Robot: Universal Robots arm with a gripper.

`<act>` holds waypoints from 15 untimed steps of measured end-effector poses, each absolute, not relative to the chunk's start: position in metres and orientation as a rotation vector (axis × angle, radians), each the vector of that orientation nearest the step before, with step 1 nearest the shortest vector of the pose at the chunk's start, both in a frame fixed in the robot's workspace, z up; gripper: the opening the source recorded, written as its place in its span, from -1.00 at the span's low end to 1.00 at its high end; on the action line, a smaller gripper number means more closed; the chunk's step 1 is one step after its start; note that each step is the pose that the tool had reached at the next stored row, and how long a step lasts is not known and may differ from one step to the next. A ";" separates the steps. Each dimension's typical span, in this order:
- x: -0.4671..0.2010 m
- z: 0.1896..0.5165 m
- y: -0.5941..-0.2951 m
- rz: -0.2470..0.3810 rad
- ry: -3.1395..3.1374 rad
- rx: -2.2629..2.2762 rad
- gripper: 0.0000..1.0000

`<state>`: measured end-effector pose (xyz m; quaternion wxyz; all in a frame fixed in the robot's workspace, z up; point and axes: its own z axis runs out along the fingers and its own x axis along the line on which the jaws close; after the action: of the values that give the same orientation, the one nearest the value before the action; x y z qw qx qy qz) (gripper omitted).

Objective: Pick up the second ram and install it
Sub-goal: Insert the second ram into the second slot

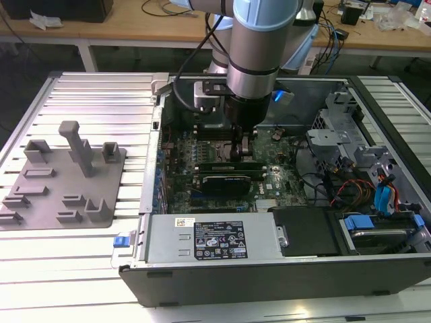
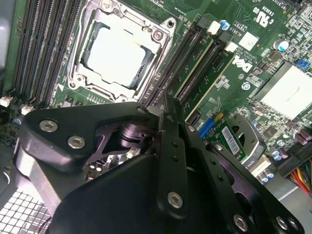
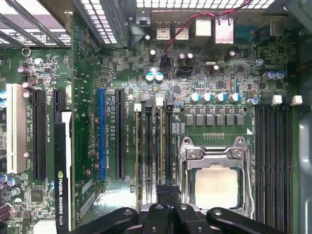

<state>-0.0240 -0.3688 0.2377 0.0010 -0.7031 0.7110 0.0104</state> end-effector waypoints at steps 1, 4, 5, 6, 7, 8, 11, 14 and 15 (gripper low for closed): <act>-0.024 0.238 -0.369 0.033 2.232 -2.207 -0.84; -0.024 0.238 -0.369 0.033 2.232 -2.207 -0.84; -0.024 0.238 -0.369 0.033 2.232 -2.207 -0.84; -0.023 0.238 -0.369 0.033 2.232 -2.207 -0.84; -0.020 0.238 -0.369 0.033 2.232 -2.207 -0.84; -0.018 0.238 -0.369 0.033 2.232 -2.207 -0.84; -0.013 0.238 -0.369 0.033 2.232 -2.207 -0.84; -0.009 0.238 -0.369 0.033 2.232 -2.207 -0.84; -0.009 0.238 -0.369 0.033 2.232 -2.207 -0.84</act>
<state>-0.0089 -0.3690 0.2377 0.0010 -0.7031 0.7111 0.0104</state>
